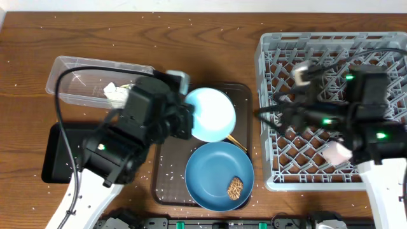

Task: Sort waste into correct bins and load items into the dishwasher rack
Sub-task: 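Hand the white bowl from the left gripper to the right gripper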

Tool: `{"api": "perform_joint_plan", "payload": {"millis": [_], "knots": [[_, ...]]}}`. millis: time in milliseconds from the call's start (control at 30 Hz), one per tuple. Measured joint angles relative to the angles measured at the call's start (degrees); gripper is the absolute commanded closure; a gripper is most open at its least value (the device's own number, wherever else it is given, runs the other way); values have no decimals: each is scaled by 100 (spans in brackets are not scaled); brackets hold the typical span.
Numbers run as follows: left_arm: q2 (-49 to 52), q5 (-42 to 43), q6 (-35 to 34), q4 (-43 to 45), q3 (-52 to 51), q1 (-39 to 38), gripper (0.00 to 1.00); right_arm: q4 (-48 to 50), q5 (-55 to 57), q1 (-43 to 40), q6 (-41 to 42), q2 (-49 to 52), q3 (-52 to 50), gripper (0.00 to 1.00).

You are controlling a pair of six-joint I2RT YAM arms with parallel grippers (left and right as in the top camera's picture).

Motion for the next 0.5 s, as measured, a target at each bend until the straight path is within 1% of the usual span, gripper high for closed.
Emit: {"api": "perform_joint_plan", "payload": {"millis": [133, 233, 300, 400, 500], "knots": [[2, -201, 2, 2, 0, -264, 94, 286, 514, 706, 50, 0, 0, 12], [15, -275, 0, 4, 0, -297, 94, 426, 837, 1084, 79, 0, 0, 14], [63, -299, 2, 2, 0, -297, 94, 435, 1132, 1298, 116, 0, 0, 16], [162, -315, 2, 13, 0, -306, 94, 420, 1687, 1585, 271, 2, 0, 25], [240, -332, 0, 122, 0, -389, 94, 426, 2240, 1827, 485, 52, 0, 41]]}}
